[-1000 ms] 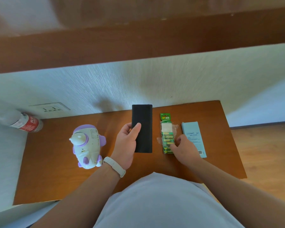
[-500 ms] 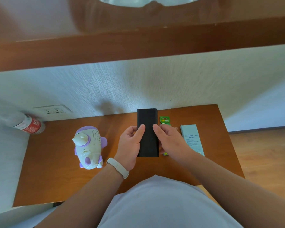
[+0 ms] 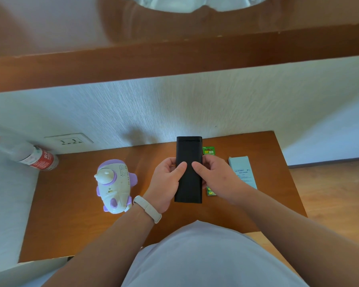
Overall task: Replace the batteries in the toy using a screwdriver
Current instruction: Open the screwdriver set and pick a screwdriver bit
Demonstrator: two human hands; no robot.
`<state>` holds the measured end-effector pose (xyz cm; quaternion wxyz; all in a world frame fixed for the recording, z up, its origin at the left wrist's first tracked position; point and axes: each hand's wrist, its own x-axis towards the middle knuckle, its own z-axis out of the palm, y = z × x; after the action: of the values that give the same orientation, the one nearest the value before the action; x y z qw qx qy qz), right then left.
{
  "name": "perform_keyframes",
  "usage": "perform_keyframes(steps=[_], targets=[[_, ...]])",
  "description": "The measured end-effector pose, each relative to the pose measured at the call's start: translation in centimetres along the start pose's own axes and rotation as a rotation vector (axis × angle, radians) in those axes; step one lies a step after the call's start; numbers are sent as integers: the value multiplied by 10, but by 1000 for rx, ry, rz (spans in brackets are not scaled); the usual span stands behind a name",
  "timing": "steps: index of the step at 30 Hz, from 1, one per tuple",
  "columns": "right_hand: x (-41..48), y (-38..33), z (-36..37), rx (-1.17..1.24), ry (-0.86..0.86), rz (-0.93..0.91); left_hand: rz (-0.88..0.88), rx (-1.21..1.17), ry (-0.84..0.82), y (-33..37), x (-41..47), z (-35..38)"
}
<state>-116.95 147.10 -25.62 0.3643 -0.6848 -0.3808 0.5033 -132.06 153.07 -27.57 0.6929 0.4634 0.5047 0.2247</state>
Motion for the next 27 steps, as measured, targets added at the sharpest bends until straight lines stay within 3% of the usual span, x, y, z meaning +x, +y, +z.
perform_keyframes(steps=[13, 18, 22, 27], targets=[[6, -10, -16, -223, -156, -55, -5, -163, -113, 6, 0, -13], [10, -17, -22, -291, -196, -96, -4, -175, -18, 27, 5, -15], [13, -17, -20, -320, -125, -141, 18, -160, 48, 41, 9, -16], [10, -1, -15, -312, -33, -41, 60, -247, 129, 49, 9, -19]])
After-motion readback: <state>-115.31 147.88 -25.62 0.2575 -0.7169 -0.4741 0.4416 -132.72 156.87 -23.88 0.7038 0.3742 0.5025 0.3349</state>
